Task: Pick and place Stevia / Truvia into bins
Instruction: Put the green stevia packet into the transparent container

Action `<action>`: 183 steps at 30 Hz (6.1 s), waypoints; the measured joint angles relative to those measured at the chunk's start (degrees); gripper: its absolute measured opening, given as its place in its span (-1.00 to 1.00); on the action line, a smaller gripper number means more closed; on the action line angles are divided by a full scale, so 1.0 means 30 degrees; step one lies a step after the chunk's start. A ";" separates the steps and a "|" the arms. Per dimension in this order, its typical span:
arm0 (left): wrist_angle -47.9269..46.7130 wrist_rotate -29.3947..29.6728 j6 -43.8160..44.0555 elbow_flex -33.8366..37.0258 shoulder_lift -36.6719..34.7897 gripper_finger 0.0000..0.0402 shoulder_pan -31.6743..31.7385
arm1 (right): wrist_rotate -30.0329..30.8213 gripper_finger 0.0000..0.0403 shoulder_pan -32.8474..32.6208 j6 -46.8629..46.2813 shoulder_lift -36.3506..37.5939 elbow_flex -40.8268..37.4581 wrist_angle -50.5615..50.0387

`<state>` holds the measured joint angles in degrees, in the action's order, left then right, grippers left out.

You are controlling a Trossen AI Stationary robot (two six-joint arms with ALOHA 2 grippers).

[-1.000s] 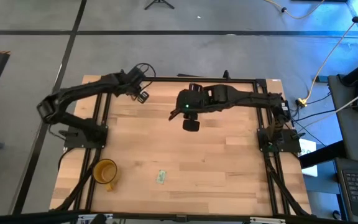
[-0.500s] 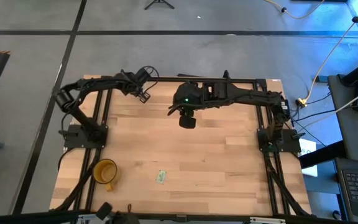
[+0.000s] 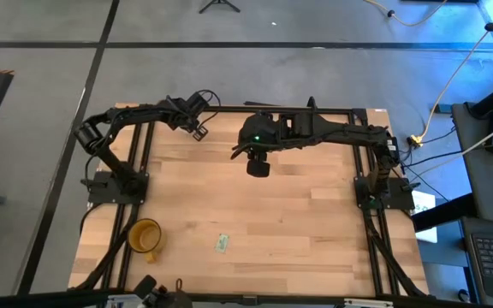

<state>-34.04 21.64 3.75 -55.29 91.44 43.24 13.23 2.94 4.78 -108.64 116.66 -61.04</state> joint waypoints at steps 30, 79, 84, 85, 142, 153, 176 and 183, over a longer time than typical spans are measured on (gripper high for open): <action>-0.1168 -0.5465 -0.3887 -0.1602 -1.0911 -0.43 -1.1146 | -0.4519 -0.19 -0.2858 -0.1672 -0.0860 -0.3864 0.3682; 0.2433 -0.0239 0.5527 -0.1391 -0.2718 -0.62 -2.7634 | -0.6441 -0.99 -0.6688 -0.7009 -0.3686 -1.3195 2.2173; 0.2433 -0.0231 0.5572 -0.1391 -0.2718 -0.62 -2.7634 | -0.6441 -0.99 -0.6688 -0.7118 -0.4429 -1.3187 2.2824; 0.2440 -0.0231 0.5566 -0.1391 -0.2718 -0.62 -2.7634 | -0.6441 -0.99 -0.6685 -0.7273 -0.4605 -1.3187 2.3005; 0.2665 0.3535 0.2780 -0.1413 0.5142 -0.47 -2.8166 | -1.0302 -1.00 -0.3905 -1.1081 -0.7861 -0.9704 1.8549; 0.2929 0.3962 -0.0765 -0.1420 0.5306 -0.30 -2.8152 | -1.0527 -1.00 -0.3910 -1.1134 -0.7866 -0.9704 1.8585; 0.3851 0.6107 -0.3242 -0.1466 0.6543 -0.30 -2.8152 | -1.0996 -1.00 -0.3920 -1.1566 -0.7879 -0.9723 1.8961; 0.3787 0.7003 -0.3513 -0.1414 0.6586 -0.30 -2.8138 | -1.1215 -1.00 -0.3915 -1.1577 -0.7890 -0.9719 1.8994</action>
<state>-22.68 42.65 -6.79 -59.53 111.20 -41.17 -20.41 -8.80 -29.95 -132.31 87.50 -4.05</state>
